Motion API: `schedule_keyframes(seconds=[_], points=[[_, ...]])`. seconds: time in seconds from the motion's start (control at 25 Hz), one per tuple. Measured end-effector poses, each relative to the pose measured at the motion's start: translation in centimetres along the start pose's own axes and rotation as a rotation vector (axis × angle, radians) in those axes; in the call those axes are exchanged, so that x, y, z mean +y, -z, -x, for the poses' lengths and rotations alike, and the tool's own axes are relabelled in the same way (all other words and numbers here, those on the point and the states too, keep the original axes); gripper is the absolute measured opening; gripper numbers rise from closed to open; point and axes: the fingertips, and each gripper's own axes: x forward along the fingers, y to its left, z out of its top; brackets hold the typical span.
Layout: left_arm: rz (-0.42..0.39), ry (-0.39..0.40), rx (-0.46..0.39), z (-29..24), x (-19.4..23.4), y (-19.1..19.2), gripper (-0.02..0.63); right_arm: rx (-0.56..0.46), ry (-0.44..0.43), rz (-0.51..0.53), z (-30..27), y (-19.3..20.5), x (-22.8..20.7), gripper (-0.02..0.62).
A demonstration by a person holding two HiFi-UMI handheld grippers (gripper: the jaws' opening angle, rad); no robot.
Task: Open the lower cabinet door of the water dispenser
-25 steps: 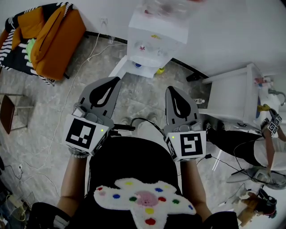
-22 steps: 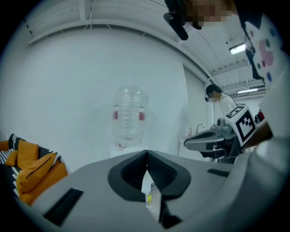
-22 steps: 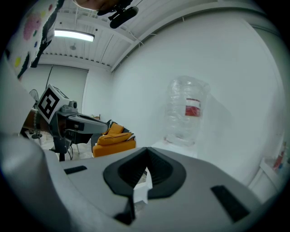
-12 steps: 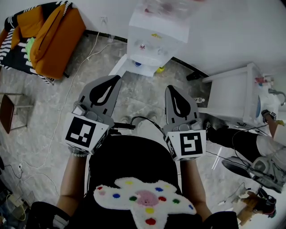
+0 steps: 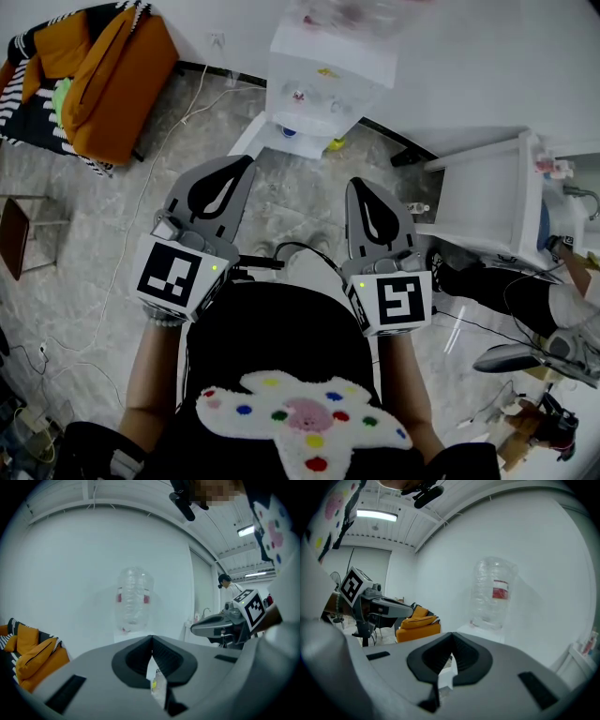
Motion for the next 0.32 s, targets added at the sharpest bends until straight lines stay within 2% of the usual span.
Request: schedule_keyframes(seconds=[0.32], points=[[-0.006,0.002,0.002,0.03,0.13,0.03,0.014,0.005,-0.005,0.003,-0.13,0.00,0.16,0.002]])
